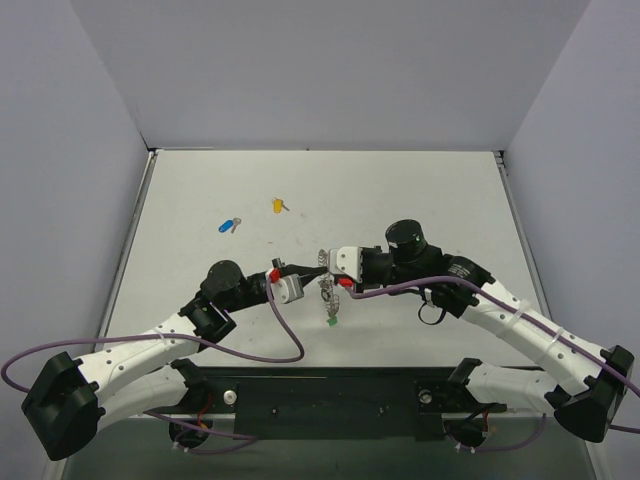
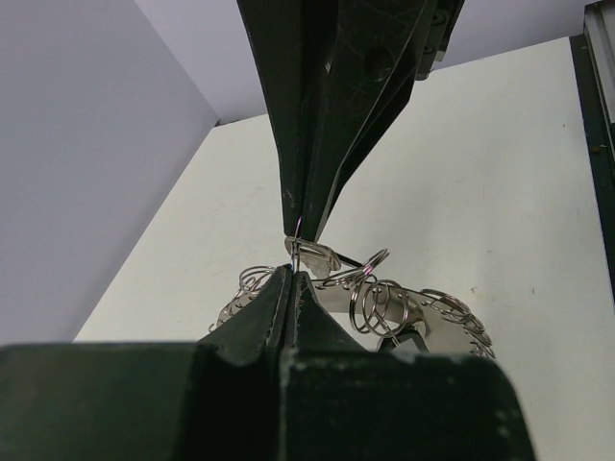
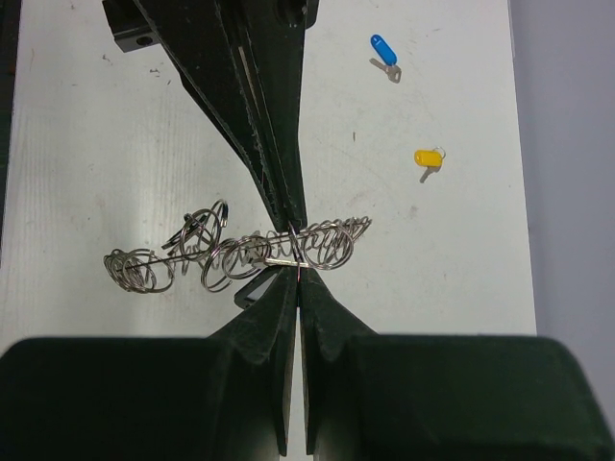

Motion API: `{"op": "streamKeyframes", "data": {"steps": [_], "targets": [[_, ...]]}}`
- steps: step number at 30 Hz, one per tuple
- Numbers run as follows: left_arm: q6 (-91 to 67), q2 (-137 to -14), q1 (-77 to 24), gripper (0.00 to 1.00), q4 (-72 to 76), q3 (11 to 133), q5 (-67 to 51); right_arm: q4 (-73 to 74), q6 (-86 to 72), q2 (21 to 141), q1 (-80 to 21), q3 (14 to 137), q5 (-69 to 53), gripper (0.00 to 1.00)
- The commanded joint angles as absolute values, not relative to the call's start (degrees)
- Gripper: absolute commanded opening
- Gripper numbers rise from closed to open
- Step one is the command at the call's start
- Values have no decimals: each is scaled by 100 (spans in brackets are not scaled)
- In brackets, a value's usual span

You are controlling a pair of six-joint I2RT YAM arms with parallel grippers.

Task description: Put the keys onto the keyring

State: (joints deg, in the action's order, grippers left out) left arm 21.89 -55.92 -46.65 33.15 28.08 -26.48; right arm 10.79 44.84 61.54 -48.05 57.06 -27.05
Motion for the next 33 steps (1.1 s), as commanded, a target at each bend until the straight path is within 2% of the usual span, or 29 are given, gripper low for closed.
{"op": "streamKeyframes", "data": {"steps": [1, 33], "targets": [[2250, -5520, -4702, 0, 3815, 3085, -3015, 958, 4456, 6258, -4852, 5941, -2918, 0], [2470, -5643, -5027, 0, 3314, 3296, -2566, 1292, 4254, 6697, -5194, 6425, -2461, 0]]}}
